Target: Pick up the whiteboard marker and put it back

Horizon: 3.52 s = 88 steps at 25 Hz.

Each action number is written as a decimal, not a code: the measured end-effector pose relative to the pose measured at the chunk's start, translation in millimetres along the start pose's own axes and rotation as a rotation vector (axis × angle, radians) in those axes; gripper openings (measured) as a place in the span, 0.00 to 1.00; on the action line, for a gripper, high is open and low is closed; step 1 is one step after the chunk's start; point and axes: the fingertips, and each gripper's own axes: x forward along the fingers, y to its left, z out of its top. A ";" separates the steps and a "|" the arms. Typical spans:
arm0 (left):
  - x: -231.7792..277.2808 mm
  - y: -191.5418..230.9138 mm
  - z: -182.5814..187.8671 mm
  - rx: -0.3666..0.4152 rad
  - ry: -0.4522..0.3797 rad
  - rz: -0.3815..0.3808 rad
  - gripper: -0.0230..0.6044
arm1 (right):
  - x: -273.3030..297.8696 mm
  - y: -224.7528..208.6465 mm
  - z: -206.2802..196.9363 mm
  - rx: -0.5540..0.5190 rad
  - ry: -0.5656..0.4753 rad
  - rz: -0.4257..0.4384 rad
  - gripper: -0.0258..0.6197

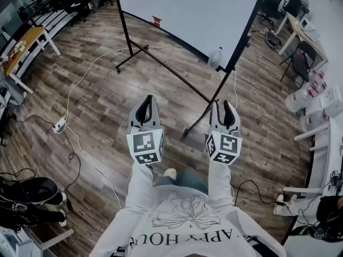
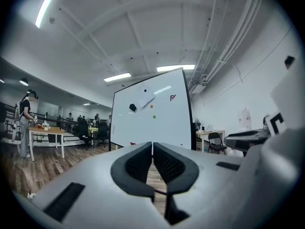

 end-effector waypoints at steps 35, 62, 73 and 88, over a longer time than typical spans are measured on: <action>353.0 -10.8 -17.6 0.018 0.097 -0.012 0.05 | 346.4 -142.7 -52.3 0.103 0.169 -0.072 0.24; 477.6 11.4 -50.3 0.001 0.181 -0.151 0.05 | 418.7 -165.5 -138.0 0.145 0.425 -0.280 0.16; 488.5 14.4 -46.8 -0.027 0.174 -0.179 0.05 | 415.3 -154.0 -101.0 0.105 0.340 -0.297 0.14; 480.3 34.2 -21.0 -0.031 0.111 -0.148 0.05 | 432.3 -126.9 -17.5 -0.024 0.172 -0.214 0.14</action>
